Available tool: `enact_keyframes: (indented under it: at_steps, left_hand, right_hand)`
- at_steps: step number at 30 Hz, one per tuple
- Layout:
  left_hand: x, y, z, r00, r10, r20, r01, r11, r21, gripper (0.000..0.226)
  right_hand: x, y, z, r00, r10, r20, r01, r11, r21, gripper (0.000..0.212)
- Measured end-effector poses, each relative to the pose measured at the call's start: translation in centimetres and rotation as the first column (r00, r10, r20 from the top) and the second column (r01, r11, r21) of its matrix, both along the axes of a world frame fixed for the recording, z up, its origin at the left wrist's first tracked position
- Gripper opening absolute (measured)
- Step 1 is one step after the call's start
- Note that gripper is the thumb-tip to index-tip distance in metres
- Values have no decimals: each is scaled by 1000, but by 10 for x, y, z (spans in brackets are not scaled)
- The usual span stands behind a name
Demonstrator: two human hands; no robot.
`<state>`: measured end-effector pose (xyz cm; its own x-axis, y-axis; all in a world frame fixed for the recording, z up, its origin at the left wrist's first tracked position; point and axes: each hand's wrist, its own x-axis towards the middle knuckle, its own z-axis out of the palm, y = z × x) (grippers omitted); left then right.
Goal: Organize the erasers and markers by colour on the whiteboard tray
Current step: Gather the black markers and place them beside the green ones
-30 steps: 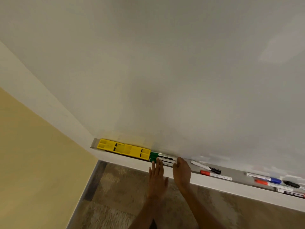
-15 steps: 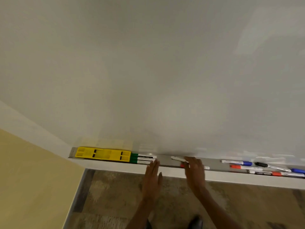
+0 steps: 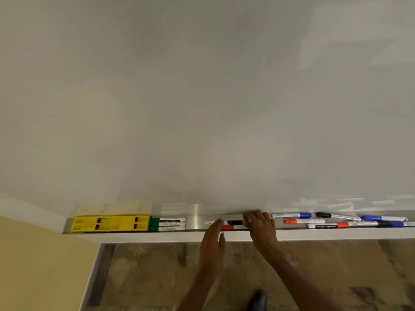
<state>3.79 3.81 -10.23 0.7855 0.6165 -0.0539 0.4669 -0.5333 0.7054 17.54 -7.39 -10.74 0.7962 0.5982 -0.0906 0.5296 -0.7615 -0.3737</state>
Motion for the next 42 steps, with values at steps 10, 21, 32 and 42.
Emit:
enact_keyframes:
  at_steps: [10,21,32,42]
  left_hand:
    - [20,-8,-2,999,49,2,-49,999,1,38]
    - [59,-29,3,987,-158,0,158,987,33,41]
    - [81,-52,26,849,468,244,-79,569,-818,23]
    - [92,-97,21,836,545,-62,-20,-82,-996,51]
  right_hand:
    - [4,0,-6,998,8,-55,-6,999,38,17]
    - [12,-28,37,984,170,60,-180,918,352,24]
    - [56,-137,28,926,-373,-58,370,863,344,26]
    - [145,-222,21,969,-216,120,230,967,-114,32]
